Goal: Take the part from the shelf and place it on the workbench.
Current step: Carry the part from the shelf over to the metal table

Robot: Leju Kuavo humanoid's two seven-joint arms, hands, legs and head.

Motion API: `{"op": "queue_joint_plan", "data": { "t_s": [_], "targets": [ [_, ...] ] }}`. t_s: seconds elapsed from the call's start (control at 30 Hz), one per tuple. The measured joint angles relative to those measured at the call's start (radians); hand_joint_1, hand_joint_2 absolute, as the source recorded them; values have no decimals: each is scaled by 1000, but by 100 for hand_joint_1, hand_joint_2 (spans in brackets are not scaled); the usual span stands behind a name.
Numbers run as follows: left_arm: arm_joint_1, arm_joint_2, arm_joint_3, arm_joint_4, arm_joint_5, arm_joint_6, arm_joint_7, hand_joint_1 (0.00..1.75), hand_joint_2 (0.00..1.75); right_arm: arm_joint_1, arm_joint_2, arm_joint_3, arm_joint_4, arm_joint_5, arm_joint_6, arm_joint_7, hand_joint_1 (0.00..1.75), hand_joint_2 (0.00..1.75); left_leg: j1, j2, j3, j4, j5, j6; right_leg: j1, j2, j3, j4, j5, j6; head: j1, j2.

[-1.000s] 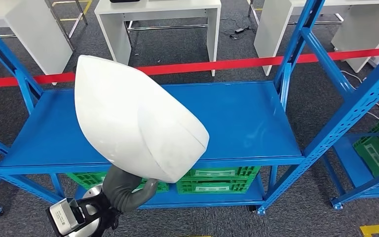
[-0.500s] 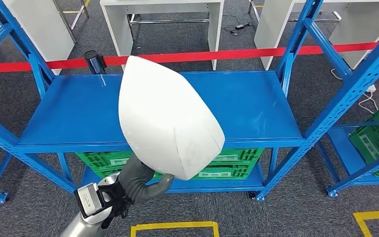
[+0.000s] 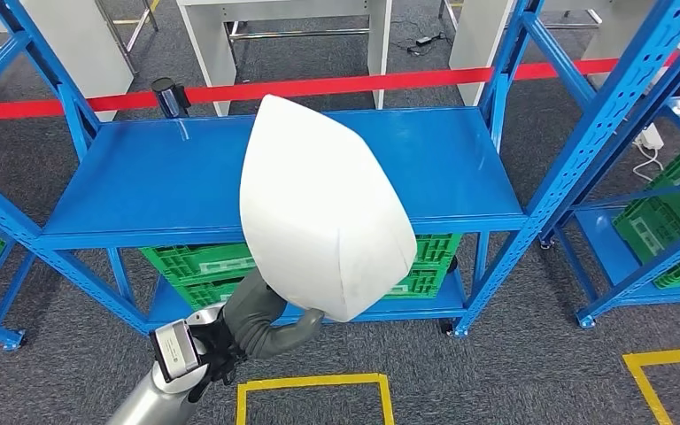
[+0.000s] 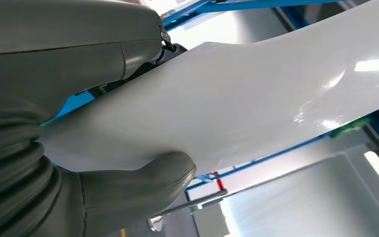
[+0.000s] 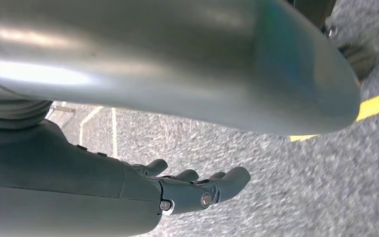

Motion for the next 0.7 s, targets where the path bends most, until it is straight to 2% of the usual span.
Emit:
{"op": "queue_joint_plan", "data": {
  "t_s": [0.03,0.07,0.1,0.13,0.17,0.2,0.27,0.3,0.33,0.37,0.4,0.43,0.5,0.53,0.57,0.63,0.67,0.7],
  "targets": [
    [-5,-3,-3,1,0,-2,2,175,175,2,-5,-5,0,-1,-2,3,0,0,-3,-1,20,-36,-9,7,0,0,-2,-1,9,7,0,0],
    [-8,-5,-5,3,0,-2,2,175,175,4,-8,-9,0,-2,-2,4,0,0,-7,-1,21,-50,-11,17,0,0,-4,-4,19,14,0,0],
    [-10,-7,-8,4,0,-2,3,175,175,7,-11,-13,0,-2,-2,4,0,0,-7,0,12,-51,-3,27,-3,1,-6,-5,25,22,1,0],
    [-11,-9,-12,5,0,-2,6,175,175,9,-13,-16,0,-3,0,3,0,0,-8,1,5,-51,6,38,-5,1,-11,-1,17,28,1,0],
    [-13,-12,-15,5,0,-3,8,175,175,11,-14,-19,0,-4,3,1,0,0,-7,3,-5,-52,17,48,-7,2,-20,18,-9,33,3,0],
    [-15,-16,-16,5,0,-3,11,175,175,12,-14,-20,0,-5,6,-1,0,0,-6,5,-18,-53,29,56,-8,3,-35,56,-53,36,6,0],
    [-17,-22,-18,5,0,-3,17,175,175,12,-13,-21,0,-7,10,-3,0,0,-10,6,-47,-51,52,64,-6,3,-70,180,-151,39,12,0],
    [-17,-23,-18,5,0,-3,18,175,175,12,-13,-22,0,-7,11,-4,0,0,-12,6,-63,-49,63,65,-6,3,-79,238,-175,40,13,0],
    [-17,-24,-18,5,0,-3,20,175,175,12,-12,-22,0,-7,11,-5,0,0,-15,6,-79,-46,75,65,-5,3,-77,273,-174,39,14,0],
    [-18,-24,-18,5,0,-3,20,175,175,11,-12,-22,0,-9,12,-8,0,0,-16,7,-95,-42,84,65,-4,3,-59,276,-152,37,14,0],
    [-18,-25,-18,5,0,-3,22,175,175,11,-12,-22,0,-11,14,-12,0,0,-17,6,-112,-36,93,63,-2,3,-23,244,-122,34,15,0],
    [-19,-25,-18,5,-1,-4,24,175,175,9,-13,-22,0,-14,19,-16,0,0,-18,6,-126,-28,100,61,0,3,28,183,-105,28,15,0],
    [-26,-29,-20,4,-4,-9,31,175,175,5,-13,-25,0,-22,30,-25,0,0,-19,7,-147,-15,112,52,7,3,123,49,-114,17,16,0],
    [-31,-30,-23,4,-5,-14,34,175,175,3,-13,-29,0,-28,36,-28,0,0,-20,8,-152,-12,118,47,11,3,147,8,-128,12,16,0],
    [-37,-31,-27,6,-5,-20,38,175,175,1,-13,-33,0,-33,42,-30,0,0,-20,8,-155,-12,126,41,13,3,153,-10,-134,8,16,0],
    [-50,-31,-39,11,-2,-34,46,175,175,1,-11,-40,0,-45,51,-32,0,0,-20,7,-162,-12,133,29,11,1,142,-16,-120,-1,16,0],
    [-55,-31,-43,13,1,-40,51,175,175,0,-10,-43,0,-50,54,-33,0,0,-19,5,-169,1,116,23,8,-1,134,-18,-109,-7,15,0],
    [-60,-31,-45,16,4,-47,54,175,175,-1,-9,-46,1,-55,58,-33,0,0,-17,3,-181,31,83,16,4,-3,123,-20,-98,-13,13,0]
  ]
}}
